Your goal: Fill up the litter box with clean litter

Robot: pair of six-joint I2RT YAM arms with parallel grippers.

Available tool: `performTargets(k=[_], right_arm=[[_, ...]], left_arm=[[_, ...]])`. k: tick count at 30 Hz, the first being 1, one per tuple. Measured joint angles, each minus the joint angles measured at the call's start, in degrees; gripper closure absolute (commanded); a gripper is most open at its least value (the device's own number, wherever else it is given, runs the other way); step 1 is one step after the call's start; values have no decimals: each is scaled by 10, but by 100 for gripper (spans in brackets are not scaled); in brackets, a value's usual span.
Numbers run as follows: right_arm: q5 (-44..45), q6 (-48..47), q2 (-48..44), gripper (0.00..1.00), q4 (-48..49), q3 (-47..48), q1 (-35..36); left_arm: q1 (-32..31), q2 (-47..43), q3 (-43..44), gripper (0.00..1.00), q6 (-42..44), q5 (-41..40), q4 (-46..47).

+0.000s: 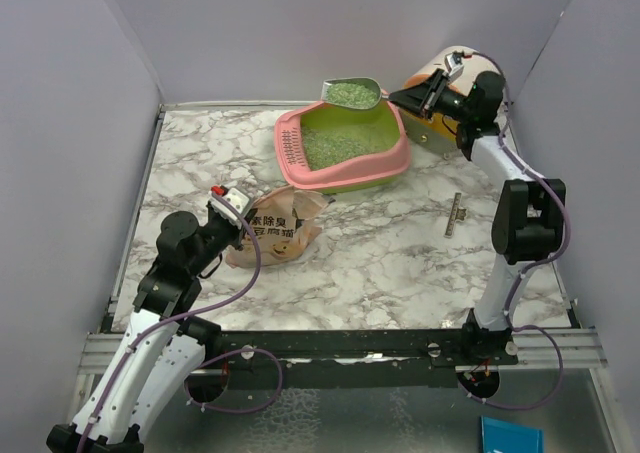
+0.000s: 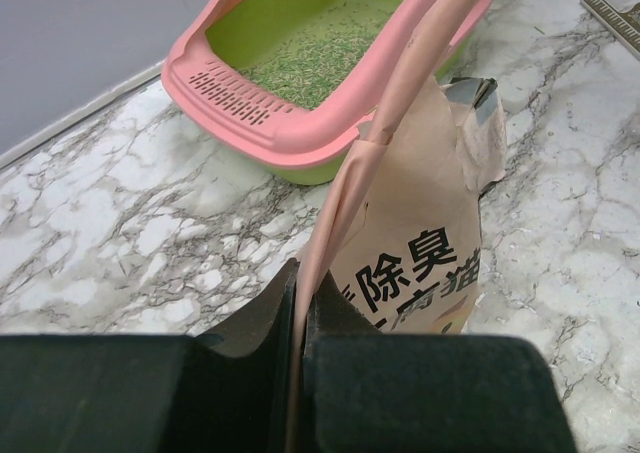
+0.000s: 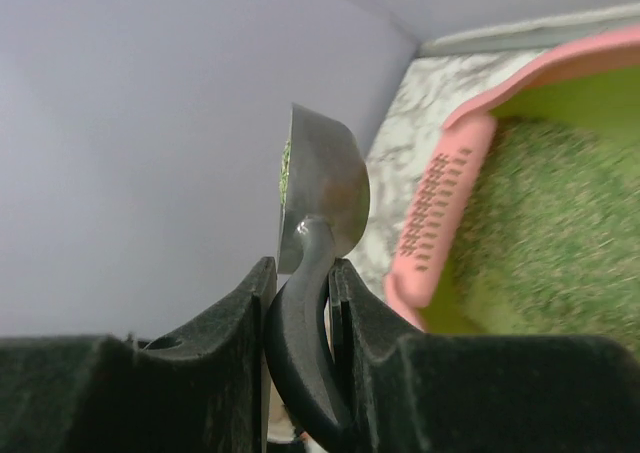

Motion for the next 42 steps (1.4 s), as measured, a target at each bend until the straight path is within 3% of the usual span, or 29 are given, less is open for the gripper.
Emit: performTargets(k=[4,8,18,29,42], right_arm=[[64,-184,-13,99,-208,90,0],[125,-305,-43,99,-333,118,0],[275,-518,-91,99,-523,170,20],[405,-647,-101,99,-608,247,126],[516,-702,-105,99,-643,277,166]], left_arm=[[0,-2,-1,100,-1,0,-2],[0,-2,-1,100,-2,0,-2],[0,4,-1,100,-7,1,3],[0,1,-1,100,-9,1,3],[0,-11,-5,100,-15,1,-2]])
